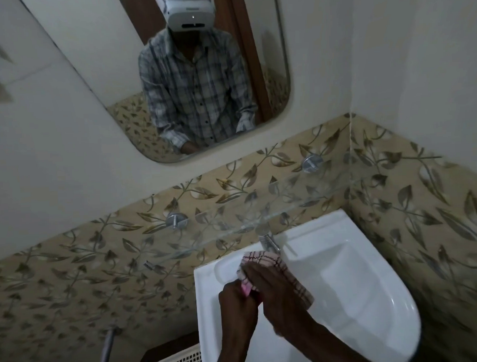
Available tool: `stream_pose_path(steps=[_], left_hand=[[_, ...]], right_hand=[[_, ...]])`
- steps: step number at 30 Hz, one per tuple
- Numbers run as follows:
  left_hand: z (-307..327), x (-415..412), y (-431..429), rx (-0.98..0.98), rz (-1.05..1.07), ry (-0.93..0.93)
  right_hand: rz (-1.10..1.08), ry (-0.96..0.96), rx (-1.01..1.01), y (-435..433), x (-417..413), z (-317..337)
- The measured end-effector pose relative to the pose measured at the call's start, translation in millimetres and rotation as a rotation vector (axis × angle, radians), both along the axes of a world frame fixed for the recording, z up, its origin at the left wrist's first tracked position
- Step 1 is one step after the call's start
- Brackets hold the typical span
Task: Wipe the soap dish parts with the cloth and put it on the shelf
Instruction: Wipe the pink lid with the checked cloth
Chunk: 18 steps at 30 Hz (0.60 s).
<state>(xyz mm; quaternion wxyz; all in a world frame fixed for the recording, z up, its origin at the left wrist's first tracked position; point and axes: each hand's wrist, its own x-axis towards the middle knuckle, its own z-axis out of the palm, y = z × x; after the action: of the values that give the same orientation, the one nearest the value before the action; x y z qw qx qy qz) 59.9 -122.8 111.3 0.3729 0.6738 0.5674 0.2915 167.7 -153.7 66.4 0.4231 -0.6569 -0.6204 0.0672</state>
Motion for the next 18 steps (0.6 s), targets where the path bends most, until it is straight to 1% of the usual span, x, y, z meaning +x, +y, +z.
stream_pose_path(steps=[1, 2, 3, 4, 6, 8, 9, 10, 12, 13, 14, 15, 16, 18], left_hand=[[-5, -1, -1, -0.006, 0.0, -0.012], [-8, -2, -3, -0.017, 0.009, -0.011], [-9, -2, -3, -0.017, 0.015, -0.009], [-10, -2, -1, 0.0, 0.023, 0.003], [-11, -2, 5, 0.017, 0.037, 0.008], [-10, -1, 8, 0.017, 0.004, -0.001], [-9, 0, 8, 0.021, 0.005, -0.012], [-8, -2, 9, 0.02, 0.011, -0.021], [-8, -4, 16, 0.028, 0.021, -0.046], [-7, -4, 17, 0.028, 0.01, -0.056], [-6, -3, 16, 0.029, -0.009, -0.066], [-4, -3, 14, 0.041, -0.019, -0.075], [-4, -3, 11, 0.066, 0.0, -0.086], [-8, -4, 7, 0.111, 0.062, -0.114]], right_hand=[[-0.013, 0.106, -0.077, 2, 4, 0], [0.019, 0.215, -0.133, 4, 3, -4], [0.021, 0.276, -0.148, 5, 0, -6], [0.007, 0.269, -0.085, 4, -2, -4], [-0.006, 0.169, 0.03, 7, -7, -12], [0.023, 0.282, -0.059, 9, 0, -8], [0.031, 0.246, -0.094, 14, 4, -12], [0.0, 0.202, -0.085, 17, 4, -10], [0.004, 0.164, 0.019, 21, -5, -3], [0.059, 0.209, 0.046, 20, -6, -4], [0.073, 0.195, 0.043, 19, -5, 0], [0.054, 0.119, 0.01, 22, 1, 1], [0.016, 0.114, 0.003, 25, 8, 2], [-0.057, 0.137, -0.072, 33, 17, 6]])
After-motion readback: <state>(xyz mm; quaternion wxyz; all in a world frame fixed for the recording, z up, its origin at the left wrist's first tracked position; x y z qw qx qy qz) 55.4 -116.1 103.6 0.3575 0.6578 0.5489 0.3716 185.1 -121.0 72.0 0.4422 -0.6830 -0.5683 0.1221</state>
